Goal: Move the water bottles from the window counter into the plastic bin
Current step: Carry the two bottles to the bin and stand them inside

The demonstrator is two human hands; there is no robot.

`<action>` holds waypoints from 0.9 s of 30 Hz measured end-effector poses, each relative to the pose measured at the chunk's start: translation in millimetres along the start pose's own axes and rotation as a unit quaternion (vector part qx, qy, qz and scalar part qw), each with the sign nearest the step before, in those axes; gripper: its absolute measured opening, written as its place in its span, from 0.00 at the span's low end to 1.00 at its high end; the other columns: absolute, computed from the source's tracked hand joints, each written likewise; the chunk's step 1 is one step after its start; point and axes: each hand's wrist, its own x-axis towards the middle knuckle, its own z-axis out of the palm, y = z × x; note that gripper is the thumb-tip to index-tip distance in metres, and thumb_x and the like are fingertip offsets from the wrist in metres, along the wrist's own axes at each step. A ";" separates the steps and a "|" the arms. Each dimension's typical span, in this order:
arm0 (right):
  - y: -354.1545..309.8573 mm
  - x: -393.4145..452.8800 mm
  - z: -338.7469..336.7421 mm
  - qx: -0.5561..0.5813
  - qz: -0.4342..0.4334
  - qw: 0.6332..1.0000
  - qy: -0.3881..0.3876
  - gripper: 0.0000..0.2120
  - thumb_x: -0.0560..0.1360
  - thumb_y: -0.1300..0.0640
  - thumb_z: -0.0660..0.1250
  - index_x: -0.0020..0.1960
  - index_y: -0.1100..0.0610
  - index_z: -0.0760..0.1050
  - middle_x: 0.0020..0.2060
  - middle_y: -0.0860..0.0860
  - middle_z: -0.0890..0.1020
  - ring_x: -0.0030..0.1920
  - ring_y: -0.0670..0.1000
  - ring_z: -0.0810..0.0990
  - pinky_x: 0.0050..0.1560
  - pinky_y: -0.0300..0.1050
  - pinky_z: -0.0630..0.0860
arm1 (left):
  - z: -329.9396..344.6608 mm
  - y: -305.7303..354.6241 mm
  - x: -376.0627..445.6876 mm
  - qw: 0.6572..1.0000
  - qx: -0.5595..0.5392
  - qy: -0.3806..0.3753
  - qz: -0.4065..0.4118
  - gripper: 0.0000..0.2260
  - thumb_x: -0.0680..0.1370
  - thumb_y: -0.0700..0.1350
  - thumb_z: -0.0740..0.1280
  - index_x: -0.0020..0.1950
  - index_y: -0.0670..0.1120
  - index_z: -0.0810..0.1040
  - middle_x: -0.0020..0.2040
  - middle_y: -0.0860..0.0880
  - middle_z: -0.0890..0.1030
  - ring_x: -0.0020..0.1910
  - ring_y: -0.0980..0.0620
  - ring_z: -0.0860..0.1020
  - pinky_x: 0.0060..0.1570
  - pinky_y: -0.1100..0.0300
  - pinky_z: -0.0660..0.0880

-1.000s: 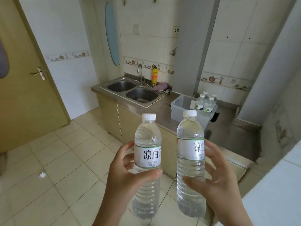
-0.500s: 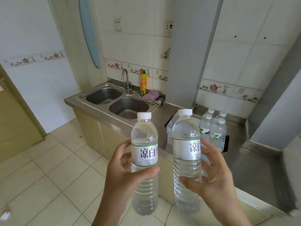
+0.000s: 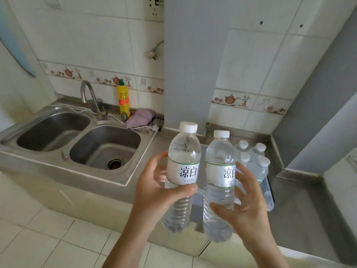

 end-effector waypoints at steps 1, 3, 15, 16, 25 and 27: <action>5.2 12.0 3.5 -0.003 0.003 1.000 0.011 0.48 0.55 0.66 0.82 0.67 0.39 0.67 0.62 0.43 0.76 0.62 0.49 0.77 0.57 0.61 0.77 | 5.7 -3.9 18.7 1.000 0.001 -0.009 0.000 0.34 0.52 0.47 0.82 0.51 0.73 0.75 0.48 0.61 0.85 0.49 0.60 0.83 0.42 0.65 0.77; 16.8 36.6 8.6 -0.016 0.005 0.999 0.036 0.50 0.56 0.66 0.82 0.69 0.40 0.64 0.63 0.43 0.76 0.64 0.50 0.75 0.61 0.62 0.74 | 19.6 -12.2 53.6 1.000 -0.003 -0.019 -0.006 0.35 0.52 0.48 0.82 0.54 0.69 0.76 0.48 0.60 0.85 0.50 0.57 0.83 0.43 0.64 0.79; 83.3 169.5 0.4 -0.008 0.076 0.992 0.102 0.48 0.59 0.73 0.78 0.69 0.42 0.65 0.63 0.43 0.76 0.62 0.50 0.77 0.59 0.56 0.77 | 98.1 -64.4 202.6 0.996 0.022 -0.081 -0.012 0.34 0.59 0.43 0.82 0.60 0.59 0.73 0.56 0.56 0.83 0.55 0.51 0.82 0.57 0.45 0.79; 88.9 175.9 1.6 -0.005 0.088 0.989 0.116 0.47 0.59 0.72 0.78 0.69 0.44 0.65 0.62 0.46 0.77 0.62 0.51 0.77 0.59 0.56 0.77 | 102.9 -68.2 208.8 0.996 0.025 -0.089 -0.009 0.34 0.60 0.42 0.82 0.61 0.58 0.73 0.57 0.57 0.83 0.56 0.52 0.82 0.58 0.46 0.78; 117.4 213.6 11.2 -0.040 0.128 0.965 0.226 0.37 0.58 0.67 0.81 0.62 0.52 0.70 0.51 0.48 0.82 0.52 0.49 0.81 0.53 0.45 0.78 | 123.8 -112.4 243.6 0.990 0.062 -0.126 -0.023 0.34 0.61 0.46 0.82 0.59 0.65 0.69 0.57 0.61 0.80 0.60 0.55 0.79 0.61 0.57 0.75; 122.8 218.8 13.1 -0.044 0.136 0.963 0.226 0.35 0.58 0.67 0.81 0.60 0.49 0.71 0.50 0.47 0.81 0.51 0.45 0.80 0.48 0.32 0.75 | 123.8 -120.8 246.0 0.990 0.071 -0.118 -0.035 0.35 0.61 0.44 0.83 0.60 0.62 0.69 0.55 0.62 0.81 0.58 0.60 0.79 0.56 0.65 0.75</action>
